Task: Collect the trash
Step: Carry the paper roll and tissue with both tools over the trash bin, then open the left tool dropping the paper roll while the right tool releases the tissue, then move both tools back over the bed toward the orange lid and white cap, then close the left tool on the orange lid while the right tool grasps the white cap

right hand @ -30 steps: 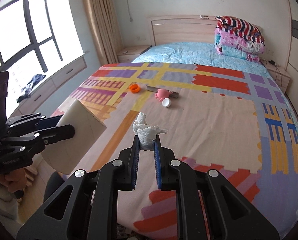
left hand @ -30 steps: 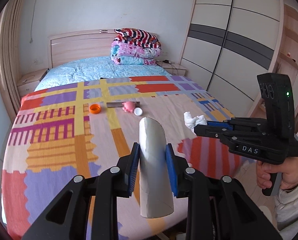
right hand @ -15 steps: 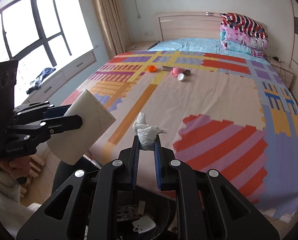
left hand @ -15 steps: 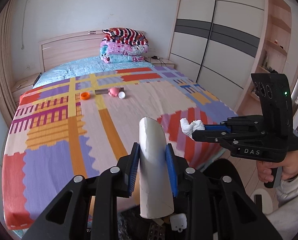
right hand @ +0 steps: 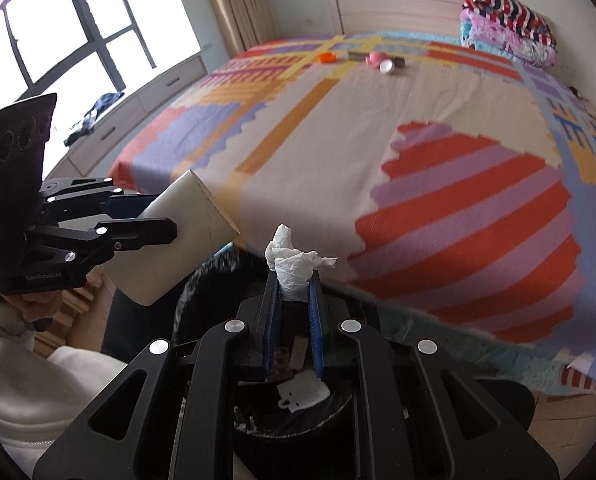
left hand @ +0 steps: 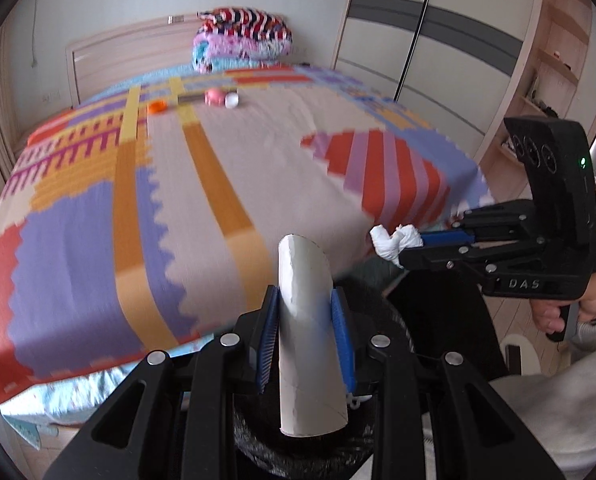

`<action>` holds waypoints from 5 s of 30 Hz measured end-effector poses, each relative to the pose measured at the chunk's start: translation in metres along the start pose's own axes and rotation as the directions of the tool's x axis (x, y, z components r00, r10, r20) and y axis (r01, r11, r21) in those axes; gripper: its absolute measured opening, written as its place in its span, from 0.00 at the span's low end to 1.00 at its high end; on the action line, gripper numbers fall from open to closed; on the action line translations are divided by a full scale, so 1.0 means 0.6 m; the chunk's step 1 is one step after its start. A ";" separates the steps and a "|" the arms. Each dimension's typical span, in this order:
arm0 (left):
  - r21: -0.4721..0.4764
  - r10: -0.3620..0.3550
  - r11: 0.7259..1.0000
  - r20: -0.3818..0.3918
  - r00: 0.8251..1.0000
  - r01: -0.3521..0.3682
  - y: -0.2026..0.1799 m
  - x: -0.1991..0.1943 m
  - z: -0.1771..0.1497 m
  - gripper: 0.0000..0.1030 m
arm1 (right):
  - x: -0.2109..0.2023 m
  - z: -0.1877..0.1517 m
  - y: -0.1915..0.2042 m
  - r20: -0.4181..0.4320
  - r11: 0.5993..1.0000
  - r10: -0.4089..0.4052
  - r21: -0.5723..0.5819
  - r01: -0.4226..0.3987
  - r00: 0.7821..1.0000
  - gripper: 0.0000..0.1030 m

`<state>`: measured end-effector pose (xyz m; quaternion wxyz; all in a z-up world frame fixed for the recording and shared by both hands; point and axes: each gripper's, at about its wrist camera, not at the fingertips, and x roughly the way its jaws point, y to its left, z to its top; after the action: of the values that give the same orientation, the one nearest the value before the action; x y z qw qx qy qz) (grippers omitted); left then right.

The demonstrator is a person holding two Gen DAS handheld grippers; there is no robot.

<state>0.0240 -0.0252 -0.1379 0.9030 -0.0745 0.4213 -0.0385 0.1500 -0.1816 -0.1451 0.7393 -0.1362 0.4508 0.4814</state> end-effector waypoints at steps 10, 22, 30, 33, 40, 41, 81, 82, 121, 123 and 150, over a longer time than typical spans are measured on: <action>-0.034 0.004 0.999 -0.148 0.989 -0.009 0.015 0.093 -0.066 0.25 | 0.076 -0.055 -0.005 -0.141 0.999 0.028 0.032 -0.024 0.990 0.14; -0.018 0.022 0.999 -0.303 0.953 -0.029 0.004 0.182 -0.122 0.26 | 0.152 -0.097 -0.006 -0.283 1.000 -0.002 0.016 0.006 0.959 0.14; -0.024 0.034 0.999 -0.336 0.941 -0.044 0.007 0.201 -0.131 0.26 | 0.182 -0.103 0.004 -0.327 1.000 -0.003 0.008 0.006 0.945 0.14; -0.043 0.026 0.998 -0.332 0.943 -0.043 0.012 0.198 -0.128 0.27 | 0.195 -0.105 0.008 -0.336 1.000 -0.005 0.003 0.006 0.942 0.15; -0.049 0.015 0.998 -0.330 0.944 -0.033 0.009 0.193 -0.123 0.35 | 0.209 -0.105 0.016 -0.337 1.000 0.001 -0.006 -0.003 0.941 0.32; -0.044 0.019 0.998 -0.324 0.946 -0.035 0.009 0.190 -0.121 0.45 | 0.208 -0.104 0.016 -0.335 1.000 0.002 -0.004 -0.003 0.942 0.32; 0.049 0.063 0.997 0.091 0.994 -0.068 0.024 -0.046 0.061 0.47 | 0.003 0.035 0.052 -0.011 0.991 -0.025 -0.135 0.023 1.000 0.34; 0.049 0.068 0.996 0.099 0.993 -0.074 0.028 -0.048 0.068 0.47 | 0.001 0.042 0.051 0.001 0.990 -0.025 -0.136 0.025 1.000 0.34; -0.016 0.235 0.972 0.120 0.965 -0.235 0.250 0.101 0.298 0.57 | 0.109 0.301 -0.100 0.108 0.995 -0.097 -0.015 0.099 0.989 0.34; -0.013 0.254 0.967 0.112 0.961 -0.254 0.260 0.112 0.307 0.58 | 0.118 0.311 -0.107 0.098 0.995 -0.100 -0.014 0.102 0.990 0.34; -0.002 0.276 0.961 0.032 0.961 -0.276 0.338 0.240 0.391 0.57 | 0.188 0.382 -0.165 0.066 0.990 -0.141 0.011 0.140 0.988 0.26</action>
<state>0.2978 0.1794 -0.1316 0.9063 -0.0146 0.4131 0.0884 0.3702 -0.0192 -0.1305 0.7865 -0.1490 0.4166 0.4310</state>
